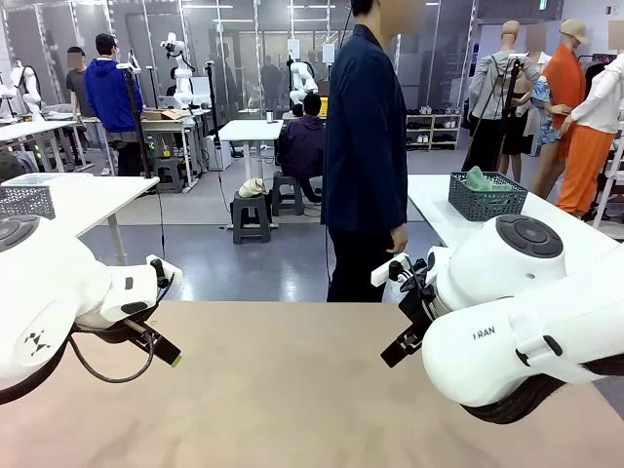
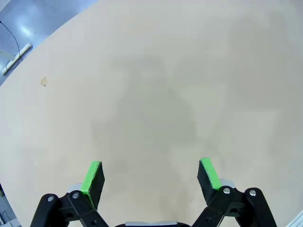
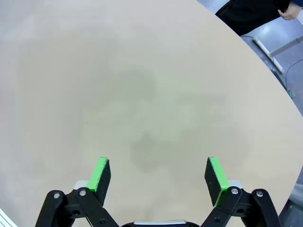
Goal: Fold the towels and place them in the basket.
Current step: When a person lays out a Towel with hook on the table, fold it in half twice.
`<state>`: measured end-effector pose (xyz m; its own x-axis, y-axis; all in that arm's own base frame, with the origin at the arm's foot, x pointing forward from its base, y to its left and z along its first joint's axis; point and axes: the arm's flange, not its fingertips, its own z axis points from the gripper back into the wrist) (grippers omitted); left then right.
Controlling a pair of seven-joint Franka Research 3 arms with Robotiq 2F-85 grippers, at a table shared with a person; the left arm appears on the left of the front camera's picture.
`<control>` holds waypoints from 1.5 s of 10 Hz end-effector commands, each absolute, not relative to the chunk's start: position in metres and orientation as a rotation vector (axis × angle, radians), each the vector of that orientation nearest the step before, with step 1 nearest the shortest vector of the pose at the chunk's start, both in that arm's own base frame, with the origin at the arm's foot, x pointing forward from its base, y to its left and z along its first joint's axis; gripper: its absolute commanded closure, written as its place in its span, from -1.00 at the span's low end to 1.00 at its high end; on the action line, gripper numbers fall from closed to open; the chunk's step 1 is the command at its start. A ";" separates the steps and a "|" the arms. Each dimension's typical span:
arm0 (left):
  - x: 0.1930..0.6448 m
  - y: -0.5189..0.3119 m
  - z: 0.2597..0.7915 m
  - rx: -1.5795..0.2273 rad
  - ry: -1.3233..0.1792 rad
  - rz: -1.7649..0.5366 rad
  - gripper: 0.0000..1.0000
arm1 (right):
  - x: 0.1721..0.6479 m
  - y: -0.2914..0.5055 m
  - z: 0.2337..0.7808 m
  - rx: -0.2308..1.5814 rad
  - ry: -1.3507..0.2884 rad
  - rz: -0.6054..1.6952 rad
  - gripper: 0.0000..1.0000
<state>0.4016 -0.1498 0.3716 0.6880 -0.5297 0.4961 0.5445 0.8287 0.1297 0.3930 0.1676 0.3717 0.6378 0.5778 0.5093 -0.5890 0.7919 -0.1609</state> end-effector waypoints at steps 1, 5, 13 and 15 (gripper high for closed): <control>0.402 -0.150 0.372 -0.029 -0.546 -0.601 -1.00 | 0.393 0.167 0.372 0.022 -0.574 0.664 -1.00; 0.394 -0.153 0.382 -0.063 -0.550 -0.625 -1.00 | 0.385 0.165 0.383 0.044 -0.577 0.681 -1.00; 0.311 -0.144 0.554 -0.094 -0.618 -0.752 -1.00 | 0.293 0.146 0.558 0.023 -0.671 0.760 -1.00; 0.277 -0.156 0.604 -0.078 -0.644 -0.799 -1.00 | 0.260 0.148 0.610 -0.012 -0.708 0.774 -1.00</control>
<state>0.2885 -0.1508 0.5849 0.5329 -0.6156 0.5805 0.6704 0.7258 0.1543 0.2696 0.1458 0.5928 0.5166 0.6152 0.5955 -0.6262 0.7458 -0.2273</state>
